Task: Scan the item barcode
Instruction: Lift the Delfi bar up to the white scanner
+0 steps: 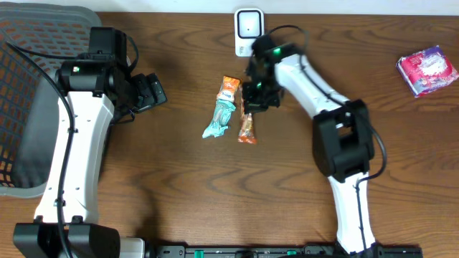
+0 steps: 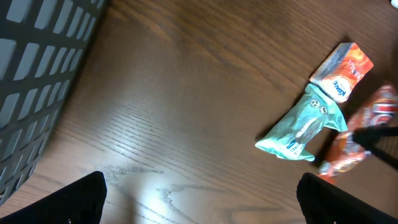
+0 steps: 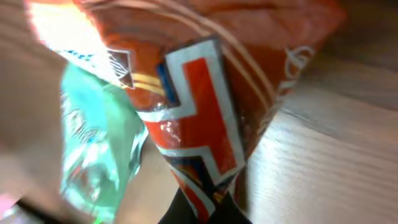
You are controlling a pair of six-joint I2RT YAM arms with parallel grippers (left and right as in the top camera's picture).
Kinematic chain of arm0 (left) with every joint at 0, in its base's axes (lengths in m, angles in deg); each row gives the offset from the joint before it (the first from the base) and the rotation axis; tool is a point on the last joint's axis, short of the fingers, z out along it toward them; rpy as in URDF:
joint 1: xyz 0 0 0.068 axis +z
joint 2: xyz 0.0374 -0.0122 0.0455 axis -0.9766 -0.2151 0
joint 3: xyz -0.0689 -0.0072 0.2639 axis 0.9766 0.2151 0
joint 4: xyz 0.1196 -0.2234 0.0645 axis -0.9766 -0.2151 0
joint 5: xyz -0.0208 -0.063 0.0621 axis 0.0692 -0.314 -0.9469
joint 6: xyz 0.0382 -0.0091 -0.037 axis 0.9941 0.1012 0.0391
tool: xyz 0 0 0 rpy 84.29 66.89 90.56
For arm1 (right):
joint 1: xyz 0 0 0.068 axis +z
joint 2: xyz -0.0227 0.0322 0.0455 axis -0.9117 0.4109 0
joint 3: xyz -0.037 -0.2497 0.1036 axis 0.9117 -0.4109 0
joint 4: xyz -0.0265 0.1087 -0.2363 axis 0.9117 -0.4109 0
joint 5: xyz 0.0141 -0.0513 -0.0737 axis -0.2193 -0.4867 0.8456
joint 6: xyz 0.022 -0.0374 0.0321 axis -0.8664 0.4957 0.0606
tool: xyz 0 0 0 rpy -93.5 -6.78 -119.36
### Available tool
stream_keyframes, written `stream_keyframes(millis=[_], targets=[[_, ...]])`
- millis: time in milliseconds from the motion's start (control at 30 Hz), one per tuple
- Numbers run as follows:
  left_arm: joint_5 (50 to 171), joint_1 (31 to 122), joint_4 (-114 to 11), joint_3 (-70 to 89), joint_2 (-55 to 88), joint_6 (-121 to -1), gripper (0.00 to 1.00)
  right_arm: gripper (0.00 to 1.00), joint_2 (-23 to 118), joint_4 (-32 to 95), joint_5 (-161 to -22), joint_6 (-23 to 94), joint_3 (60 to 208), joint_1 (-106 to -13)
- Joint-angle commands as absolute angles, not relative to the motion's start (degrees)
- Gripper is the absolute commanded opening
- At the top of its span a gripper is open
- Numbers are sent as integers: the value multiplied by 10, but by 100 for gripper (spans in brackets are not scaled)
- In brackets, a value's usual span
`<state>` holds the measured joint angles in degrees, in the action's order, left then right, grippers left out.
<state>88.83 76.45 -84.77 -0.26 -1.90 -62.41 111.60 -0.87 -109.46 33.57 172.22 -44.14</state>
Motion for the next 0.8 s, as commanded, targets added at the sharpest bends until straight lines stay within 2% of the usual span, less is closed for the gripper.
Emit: stream_keyframes(millis=[0,100,300,633,767], targets=[[883,767,-849,-4,-15,-623,98,1,1069,-45,-1320,418,1742,-496],[883,767,-849,-4,-15,-623,98,1,1069,-81,-1426,424,1742,-520],[883,767,-849,-4,-15,-623,98,1,1069,-144,-1575,525,1742,-545],[883,767,-849,-4,-15,-623,98,1,1069,-153,-1569,668,1742,-534],[883,767,-849,-4,-15,-623,98,1,1069,-153,-1513,691,1742,-526]])
